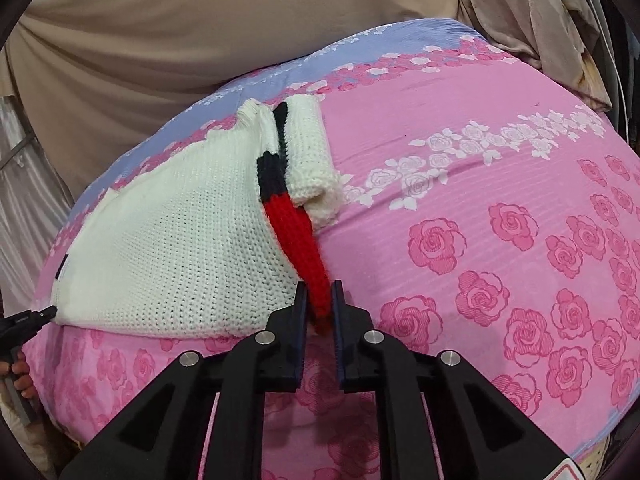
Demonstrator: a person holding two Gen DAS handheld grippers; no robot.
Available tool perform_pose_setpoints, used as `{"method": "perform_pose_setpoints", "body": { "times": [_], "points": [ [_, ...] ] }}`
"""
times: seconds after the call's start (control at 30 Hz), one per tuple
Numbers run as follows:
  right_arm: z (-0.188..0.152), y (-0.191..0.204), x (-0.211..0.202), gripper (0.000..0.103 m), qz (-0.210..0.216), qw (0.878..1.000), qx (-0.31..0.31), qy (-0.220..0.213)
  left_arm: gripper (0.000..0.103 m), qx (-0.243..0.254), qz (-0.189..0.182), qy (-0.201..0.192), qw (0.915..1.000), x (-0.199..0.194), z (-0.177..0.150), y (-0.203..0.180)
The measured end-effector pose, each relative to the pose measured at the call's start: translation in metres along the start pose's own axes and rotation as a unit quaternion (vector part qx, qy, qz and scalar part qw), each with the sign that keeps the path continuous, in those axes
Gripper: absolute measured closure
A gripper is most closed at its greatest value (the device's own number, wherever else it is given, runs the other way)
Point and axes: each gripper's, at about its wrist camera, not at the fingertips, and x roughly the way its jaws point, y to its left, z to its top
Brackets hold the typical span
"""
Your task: Fold small clothes
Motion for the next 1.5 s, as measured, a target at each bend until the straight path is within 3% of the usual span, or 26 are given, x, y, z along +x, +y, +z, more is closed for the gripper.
{"method": "perform_pose_setpoints", "body": {
  "times": [0.07, 0.2, 0.27, 0.33, 0.43, 0.57, 0.63, 0.67, 0.7, 0.77, 0.8, 0.83, 0.87, 1.1, 1.17, 1.4, 1.5],
  "points": [
    [0.014, 0.008, -0.017, 0.084, -0.019, 0.999, -0.013, -0.036, 0.085, 0.001, -0.002, -0.026, 0.9997, -0.021, 0.012, -0.006],
    [0.058, 0.025, -0.026, 0.073, 0.02, 0.996, -0.025, -0.081, 0.041, 0.009, -0.046, -0.083, 0.9955, -0.048, 0.051, -0.029],
    [0.083, 0.037, -0.013, 0.062, 0.033, 0.995, -0.033, -0.094, 0.03, 0.032, -0.065, -0.093, 0.993, -0.038, 0.076, -0.051],
    [0.104, 0.052, 0.013, 0.059, 0.036, 0.995, -0.04, -0.088, 0.024, 0.048, -0.065, -0.087, 0.993, -0.014, 0.096, -0.072],
    [0.126, 0.07, 0.053, 0.059, 0.041, 0.996, -0.045, -0.069, 0.024, 0.057, -0.052, -0.054, 0.9956, 0.035, 0.124, -0.092],
    [0.147, 0.087, 0.111, 0.058, 0.009, 0.998, -0.064, -0.028, 0.024, 0.046, -0.031, -0.015, 0.9984, 0.095, 0.148, -0.097],
    [0.15, 0.088, 0.136, 0.057, -0.015, 0.998, -0.066, -0.01, 0.031, 0.048, -0.022, -0.001, 0.9986, 0.117, 0.153, -0.097],
    [0.149, 0.088, 0.145, 0.057, -0.022, 0.998, -0.067, -0.004, 0.041, 0.056, -0.017, 0.007, 0.9982, 0.125, 0.152, -0.098],
    [0.147, 0.088, 0.153, 0.058, -0.023, 0.997, -0.068, 0.005, 0.059, 0.063, -0.013, 0.016, 0.9978, 0.133, 0.151, -0.097],
    [0.142, 0.091, 0.162, 0.069, -0.033, 0.996, -0.077, 0.008, 0.077, 0.059, -0.012, 0.028, 0.9978, 0.146, 0.148, -0.091],
    [0.141, 0.095, 0.159, 0.085, -0.034, 0.996, -0.085, 0.001, 0.081, 0.054, -0.018, 0.023, 0.9981, 0.147, 0.146, -0.088],
    [0.141, 0.096, 0.155, 0.094, -0.029, 0.996, -0.088, -0.008, 0.087, 0.05, -0.023, 0.012, 0.9984, 0.145, 0.145, -0.084],
    [0.141, 0.097, 0.147, 0.094, -0.027, 0.995, -0.086, -0.03, 0.095, 0.043, -0.028, 0.005, 0.9987, 0.142, 0.145, -0.081],
    [0.167, 0.101, 0.066, 0.096, 0.022, 0.986, -0.051, -0.158, 0.097, 0.033, -0.026, -0.08, 0.9959, 0.093, 0.162, -0.084],
    [0.173, 0.097, 0.062, 0.097, 0.021, 0.986, -0.041, -0.163, 0.097, 0.041, -0.014, -0.086, 0.9953, 0.091, 0.17, -0.085],
    [0.167, 0.063, 0.138, 0.097, -0.029, 0.998, -0.009, -0.062, 0.1, 0.036, 0.047, -0.018, 0.9981, 0.156, 0.17, -0.068],
    [0.166, 0.058, 0.159, 0.098, -0.037, 0.999, -0.003, -0.013, 0.1, 0.029, 0.037, -0.019, 0.9987, 0.158, 0.169, -0.063]
  ]
}}
